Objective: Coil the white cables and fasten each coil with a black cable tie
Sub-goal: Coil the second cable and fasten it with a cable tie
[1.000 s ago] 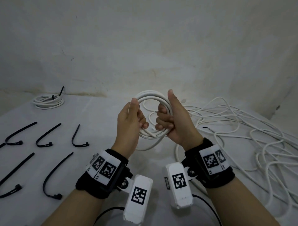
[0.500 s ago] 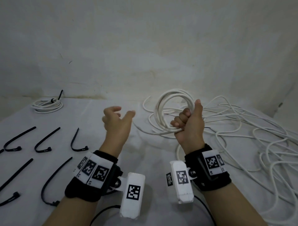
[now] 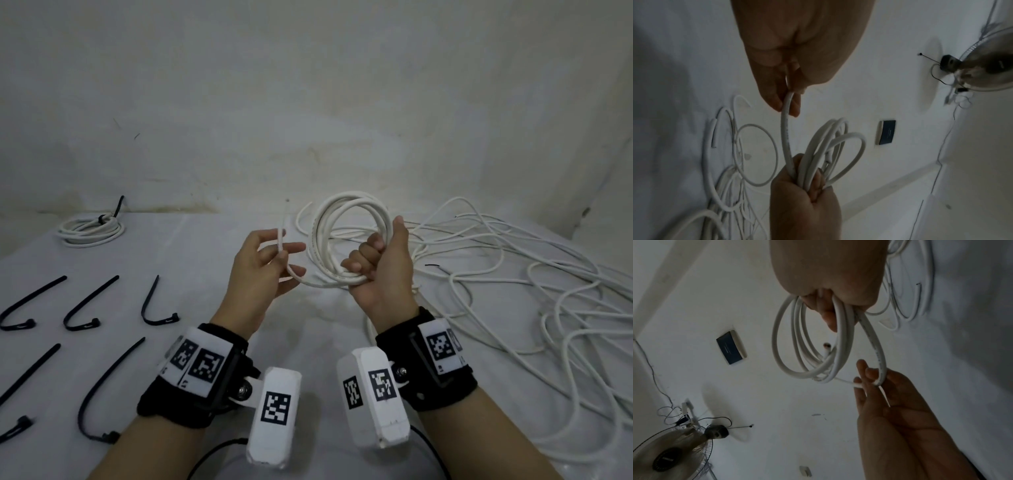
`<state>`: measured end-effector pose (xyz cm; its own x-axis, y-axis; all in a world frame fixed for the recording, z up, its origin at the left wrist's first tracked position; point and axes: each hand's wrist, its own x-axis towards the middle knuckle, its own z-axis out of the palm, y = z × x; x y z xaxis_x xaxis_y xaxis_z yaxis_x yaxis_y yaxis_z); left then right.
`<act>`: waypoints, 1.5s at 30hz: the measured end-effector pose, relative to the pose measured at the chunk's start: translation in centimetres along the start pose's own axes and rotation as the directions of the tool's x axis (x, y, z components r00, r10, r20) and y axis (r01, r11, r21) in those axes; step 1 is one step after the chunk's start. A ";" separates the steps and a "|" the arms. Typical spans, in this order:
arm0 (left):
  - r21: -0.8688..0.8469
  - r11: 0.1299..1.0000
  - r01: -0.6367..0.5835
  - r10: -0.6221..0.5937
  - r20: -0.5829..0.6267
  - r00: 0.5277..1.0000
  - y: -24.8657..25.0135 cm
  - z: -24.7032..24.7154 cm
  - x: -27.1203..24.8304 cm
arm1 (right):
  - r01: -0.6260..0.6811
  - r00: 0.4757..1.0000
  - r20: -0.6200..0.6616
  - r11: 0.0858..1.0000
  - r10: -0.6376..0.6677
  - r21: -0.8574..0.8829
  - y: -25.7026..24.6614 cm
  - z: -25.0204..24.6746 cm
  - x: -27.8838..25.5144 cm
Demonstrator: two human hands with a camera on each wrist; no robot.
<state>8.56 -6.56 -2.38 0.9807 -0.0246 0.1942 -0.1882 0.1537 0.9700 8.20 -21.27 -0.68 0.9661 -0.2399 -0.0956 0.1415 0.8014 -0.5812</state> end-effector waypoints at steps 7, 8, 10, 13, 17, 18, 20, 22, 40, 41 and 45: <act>0.239 0.965 -0.110 0.106 0.029 0.994 0.8 -0.5 -0.1 | -0.051 0.998 0.032 0.999 0.051 -0.010 0.6 0.3 -0.6; 0.238 0.966 -0.103 0.099 0.028 0.995 0.9 -0.6 -0.1 | -0.054 0.998 0.035 0.998 0.055 -0.009 0.6 0.3 -0.6; 0.248 0.964 -0.094 0.092 0.021 0.996 0.9 -0.7 -0.1 | -0.057 0.997 0.043 0.998 0.058 -0.013 0.7 0.4 -0.7; 0.274 0.955 -0.112 0.114 0.008 0.993 0.6 -0.7 0.0 | -0.053 0.997 0.048 0.998 0.055 -0.038 1.0 0.5 -0.9; 0.126 0.987 -0.097 0.096 0.013 0.995 0.8 -0.5 0.1 | -0.057 0.998 0.025 0.996 0.059 -0.068 1.2 0.4 -0.9; 0.052 0.996 -0.073 0.072 0.013 0.997 0.9 -0.5 0.1 | -0.063 0.998 0.019 0.995 0.065 -0.071 1.2 0.4 -0.9; -0.059 0.997 -0.040 0.041 0.022 0.999 0.9 -0.5 0.1 | -0.079 0.997 0.014 0.994 0.081 -0.077 1.4 0.4 -0.9; -0.095 0.995 -0.022 0.026 0.037 0.999 0.9 -0.6 0.2 | -0.097 0.995 0.020 0.992 0.099 -0.081 1.5 0.5 -1.0; -0.230 0.971 0.057 -0.046 0.054 0.998 0.7 -0.7 0.5 | -0.153 0.987 0.028 0.979 0.158 -0.136 2.4 0.6 -1.3; -0.280 0.957 0.072 -0.060 0.053 0.997 0.7 -0.5 0.5 | -0.152 0.988 0.020 0.979 0.156 -0.135 2.4 0.7 -1.3; -0.394 0.910 0.126 -0.072 0.148 0.986 0.9 -0.3 0.5 | -0.110 0.994 -0.007 0.981 0.110 -0.160 2.6 0.7 -1.6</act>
<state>8.89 -6.14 -1.47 0.9728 -0.1820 0.1431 -0.0266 0.5261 0.8500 7.21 -18.43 -1.53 0.9742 -0.1539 -0.1649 -0.0021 0.7248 -0.6890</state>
